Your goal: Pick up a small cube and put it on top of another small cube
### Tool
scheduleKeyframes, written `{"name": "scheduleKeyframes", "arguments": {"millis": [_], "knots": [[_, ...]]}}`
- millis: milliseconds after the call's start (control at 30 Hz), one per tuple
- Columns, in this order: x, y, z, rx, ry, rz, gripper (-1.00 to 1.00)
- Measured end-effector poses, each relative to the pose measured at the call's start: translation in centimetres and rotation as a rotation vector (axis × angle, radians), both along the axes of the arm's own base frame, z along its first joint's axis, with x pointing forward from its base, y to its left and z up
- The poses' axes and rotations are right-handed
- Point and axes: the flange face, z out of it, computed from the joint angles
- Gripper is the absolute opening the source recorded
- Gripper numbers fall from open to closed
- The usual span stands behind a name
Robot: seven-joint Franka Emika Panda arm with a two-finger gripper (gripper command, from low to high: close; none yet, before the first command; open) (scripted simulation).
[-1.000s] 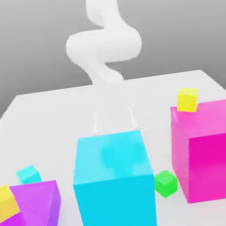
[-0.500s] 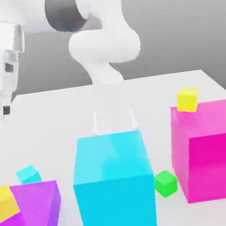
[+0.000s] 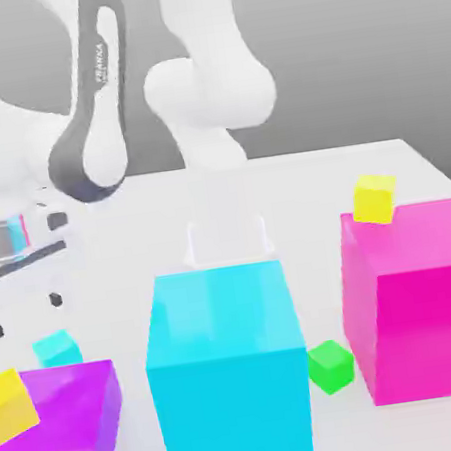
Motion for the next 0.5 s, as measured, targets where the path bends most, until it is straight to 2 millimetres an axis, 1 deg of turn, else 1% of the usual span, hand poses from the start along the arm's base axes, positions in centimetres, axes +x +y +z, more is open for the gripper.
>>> {"name": "scheduleKeyframes", "arguments": {"millis": [200, 233, 400, 433, 500], "knots": [[-0.2, 0.3, -5.9, 0.009, 0.009, -0.026, 0.00], [-0.2, 0.3, -6.6, 0.009, 0.009, -0.026, -1.00], [-0.2, 0.3, -6.6, 0.007, 0.007, -0.026, -1.00], [-0.2, 0.3, -6.9, 0.007, 0.007, -0.026, -1.00], [-0.2, 0.3, -6.0, 0.008, 0.007, -0.026, -1.00]]}}
